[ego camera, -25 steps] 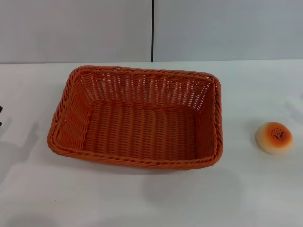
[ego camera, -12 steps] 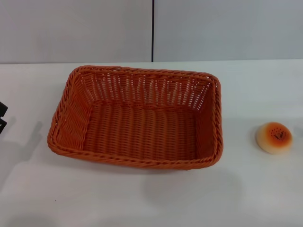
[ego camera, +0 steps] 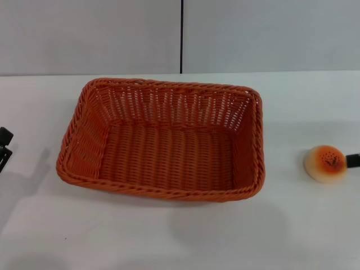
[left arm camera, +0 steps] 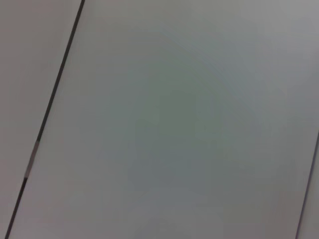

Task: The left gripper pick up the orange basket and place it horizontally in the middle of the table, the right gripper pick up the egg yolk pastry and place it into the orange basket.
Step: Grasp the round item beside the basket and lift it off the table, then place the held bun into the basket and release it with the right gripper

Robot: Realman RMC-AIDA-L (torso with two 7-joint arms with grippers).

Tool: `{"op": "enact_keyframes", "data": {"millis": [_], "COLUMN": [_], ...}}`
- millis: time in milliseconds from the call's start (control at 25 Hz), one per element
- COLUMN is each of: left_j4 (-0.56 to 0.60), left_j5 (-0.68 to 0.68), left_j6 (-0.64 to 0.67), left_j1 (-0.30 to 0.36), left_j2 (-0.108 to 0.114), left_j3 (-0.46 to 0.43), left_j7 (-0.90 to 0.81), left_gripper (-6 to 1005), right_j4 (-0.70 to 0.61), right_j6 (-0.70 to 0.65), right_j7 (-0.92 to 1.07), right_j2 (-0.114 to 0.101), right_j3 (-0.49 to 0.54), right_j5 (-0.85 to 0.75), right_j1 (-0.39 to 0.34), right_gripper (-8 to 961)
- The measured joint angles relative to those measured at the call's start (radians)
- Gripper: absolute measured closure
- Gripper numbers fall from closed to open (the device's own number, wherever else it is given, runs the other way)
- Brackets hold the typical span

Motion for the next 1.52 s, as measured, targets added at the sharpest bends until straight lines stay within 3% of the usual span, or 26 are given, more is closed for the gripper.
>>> {"op": "enact_keyframes", "data": {"millis": [320, 720, 1080, 1280, 1520], "left_j4": [-0.009, -0.009, -0.009, -0.009, -0.009], "left_j5": [-0.001, -0.001, 0.000, -0.005, -0.006], "left_j6": [-0.002, -0.005, -0.029, -0.042, -0.056], "left_j1": [0.012, 0.004, -0.006, -0.010, -0.020], "left_j2": [0.000, 0.002, 0.001, 0.000, 0.000], "left_j3": [-0.005, -0.008, -0.008, -0.008, -0.008], "left_j7": [0.002, 0.002, 0.002, 0.002, 0.001], "left_gripper": [258, 258, 258, 258, 258], "right_j4": [0.081, 0.151, 0.201, 0.145, -0.147], "right_j6": [0.112, 0.197, 0.234, 0.205, 0.100], "right_j7": [0.060, 0.003, -0.032, -0.012, 0.059], "right_j2": [0.008, 0.007, 0.006, 0.012, 0.071], "right_j3": [-0.082, -0.098, -0.115, -0.110, -0.111], "right_j5": [-0.061, -0.055, -0.054, -0.053, -0.049], "right_j1": [0.044, 0.071, 0.100, 0.099, 0.085], "right_gripper": [320, 350, 521, 671, 797]}}
